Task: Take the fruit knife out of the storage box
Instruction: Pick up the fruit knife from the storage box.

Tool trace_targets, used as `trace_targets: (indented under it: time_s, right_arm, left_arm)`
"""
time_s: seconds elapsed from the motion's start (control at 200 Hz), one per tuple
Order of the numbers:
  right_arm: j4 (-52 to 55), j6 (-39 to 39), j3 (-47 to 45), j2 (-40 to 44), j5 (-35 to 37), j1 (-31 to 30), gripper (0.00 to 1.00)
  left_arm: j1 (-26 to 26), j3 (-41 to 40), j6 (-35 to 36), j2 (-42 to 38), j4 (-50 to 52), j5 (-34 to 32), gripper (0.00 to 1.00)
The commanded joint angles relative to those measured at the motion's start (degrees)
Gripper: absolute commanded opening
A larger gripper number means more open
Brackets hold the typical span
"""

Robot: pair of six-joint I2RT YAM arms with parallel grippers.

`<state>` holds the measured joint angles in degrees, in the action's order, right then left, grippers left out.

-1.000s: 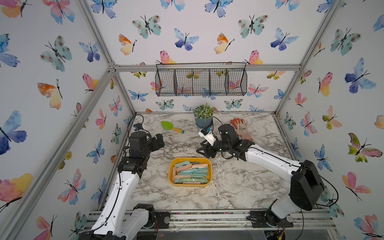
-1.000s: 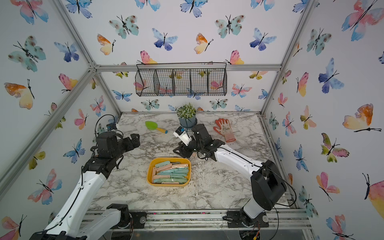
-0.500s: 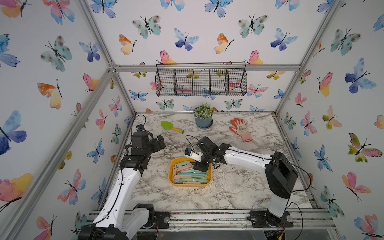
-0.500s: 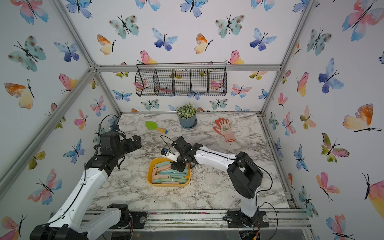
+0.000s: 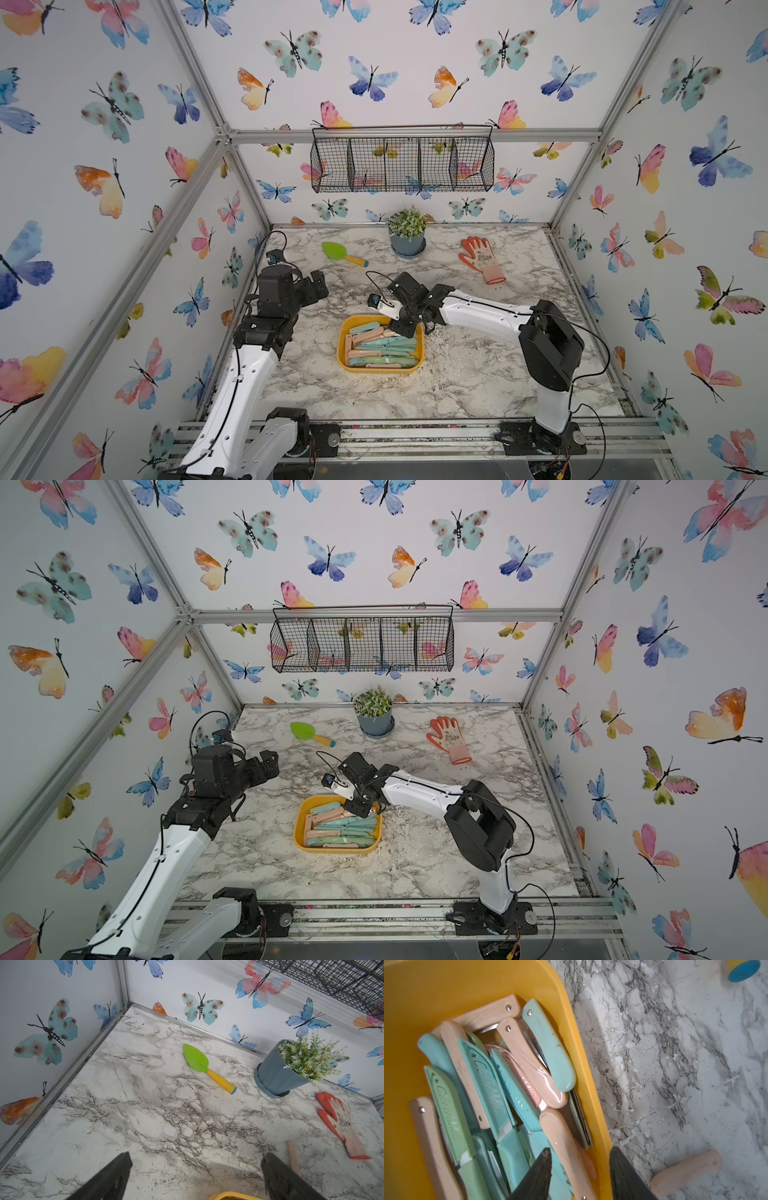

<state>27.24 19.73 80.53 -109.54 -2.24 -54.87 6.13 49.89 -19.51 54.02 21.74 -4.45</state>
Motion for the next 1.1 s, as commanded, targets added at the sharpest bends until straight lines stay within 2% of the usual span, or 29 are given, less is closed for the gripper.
trace_targets:
  time_s: [0.0, 0.305, 0.671, 0.876, 1.096]
  right_arm:
    - [5.03, 1.32, 0.68, -1.99, 1.93, -0.59, 0.48]
    - [9.17, 1.87, 2.25, -5.10, 3.59, -0.68, 0.48]
    - [9.08, 0.58, 3.40, -6.66, 5.85, -0.68, 0.49]
    - [8.80, 0.04, 3.57, -6.22, 5.06, -0.68, 0.43]
    - [9.42, -0.70, 3.93, -7.22, 4.35, -0.68, 0.42]
  left_arm:
    - [0.12, -0.67, -0.09, -0.10, 0.06, -0.32, 0.98]
    - [0.11, -0.92, -1.35, 0.60, -0.46, 0.70, 0.98]
    - [0.11, -0.69, -1.29, 0.95, -0.49, 0.44, 0.98]
    - [0.11, 0.21, 0.82, 0.91, 0.94, -3.15, 0.98]
    - [0.11, 0.85, 1.23, 1.43, 0.82, -1.79, 0.98]
